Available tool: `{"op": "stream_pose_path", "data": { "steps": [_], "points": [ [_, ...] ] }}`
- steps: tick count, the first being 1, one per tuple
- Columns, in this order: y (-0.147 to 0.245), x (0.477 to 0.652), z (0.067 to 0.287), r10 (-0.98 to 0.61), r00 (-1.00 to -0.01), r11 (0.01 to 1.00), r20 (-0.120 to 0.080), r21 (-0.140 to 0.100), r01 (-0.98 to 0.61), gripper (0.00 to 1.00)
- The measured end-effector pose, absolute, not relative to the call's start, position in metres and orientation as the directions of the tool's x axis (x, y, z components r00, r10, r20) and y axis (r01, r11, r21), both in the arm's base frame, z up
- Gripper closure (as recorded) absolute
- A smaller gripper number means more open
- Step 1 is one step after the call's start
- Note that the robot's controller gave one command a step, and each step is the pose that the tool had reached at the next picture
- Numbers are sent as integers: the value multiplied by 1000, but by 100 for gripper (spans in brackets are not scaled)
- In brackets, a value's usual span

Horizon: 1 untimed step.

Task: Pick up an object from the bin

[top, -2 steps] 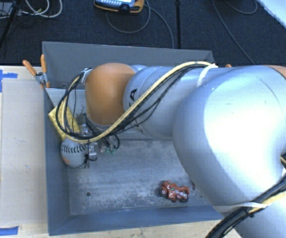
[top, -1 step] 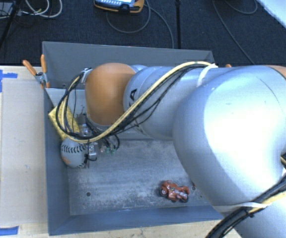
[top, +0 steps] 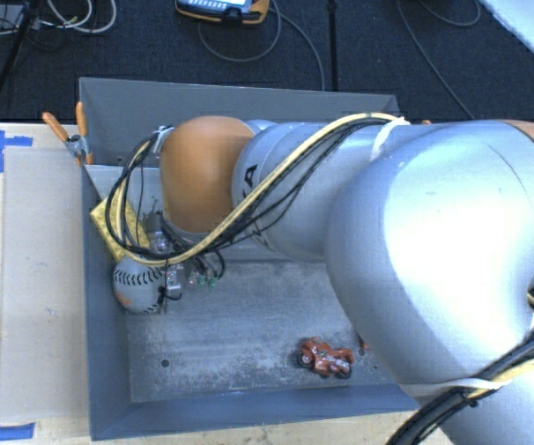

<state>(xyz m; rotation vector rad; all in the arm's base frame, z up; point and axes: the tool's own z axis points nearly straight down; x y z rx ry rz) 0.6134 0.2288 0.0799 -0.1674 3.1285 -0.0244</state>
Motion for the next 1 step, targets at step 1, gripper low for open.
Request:
{"op": "stream_pose_path", "data": {
  "steps": [1],
  "points": [
    [229, 614, 90, -106, -994, 994, -9, -16, -105, 100]
  ]
}}
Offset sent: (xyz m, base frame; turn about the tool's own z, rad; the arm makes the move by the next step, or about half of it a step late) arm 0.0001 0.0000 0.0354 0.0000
